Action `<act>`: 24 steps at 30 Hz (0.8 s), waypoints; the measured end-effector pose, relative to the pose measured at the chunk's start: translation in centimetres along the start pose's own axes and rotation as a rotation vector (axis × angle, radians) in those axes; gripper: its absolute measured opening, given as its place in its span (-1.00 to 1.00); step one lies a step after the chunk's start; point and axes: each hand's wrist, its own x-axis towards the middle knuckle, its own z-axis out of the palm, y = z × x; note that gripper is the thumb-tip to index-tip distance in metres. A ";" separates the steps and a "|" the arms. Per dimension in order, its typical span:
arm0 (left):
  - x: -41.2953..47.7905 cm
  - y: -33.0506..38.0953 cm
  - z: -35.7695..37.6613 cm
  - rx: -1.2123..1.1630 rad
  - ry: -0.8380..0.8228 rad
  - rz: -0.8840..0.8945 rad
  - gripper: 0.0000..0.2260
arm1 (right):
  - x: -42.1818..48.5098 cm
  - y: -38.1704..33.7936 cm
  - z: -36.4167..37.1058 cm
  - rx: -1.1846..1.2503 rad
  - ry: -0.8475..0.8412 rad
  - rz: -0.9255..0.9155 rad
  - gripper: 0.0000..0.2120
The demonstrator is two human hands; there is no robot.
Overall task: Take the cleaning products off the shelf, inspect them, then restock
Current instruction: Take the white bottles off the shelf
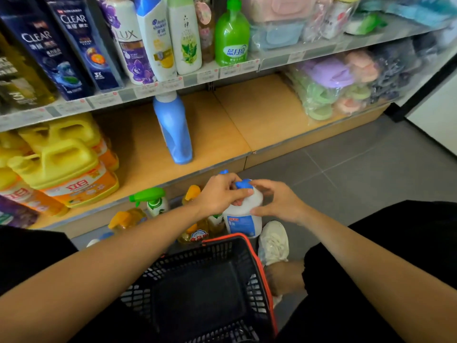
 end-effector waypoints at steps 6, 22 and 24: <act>0.0 -3.1 0.4 -0.044 -0.037 -0.079 -0.77 | 1.4 0.5 1.3 -0.332 -0.047 -0.069 -0.61; -0.3 -10.3 -5.6 0.952 0.090 -0.056 -0.48 | 3.2 4.4 2.7 -0.487 -0.206 0.012 -0.64; -0.1 -11.4 -5.9 0.871 0.045 -0.119 -0.45 | 3.5 4.6 2.7 -0.499 -0.213 0.017 -0.61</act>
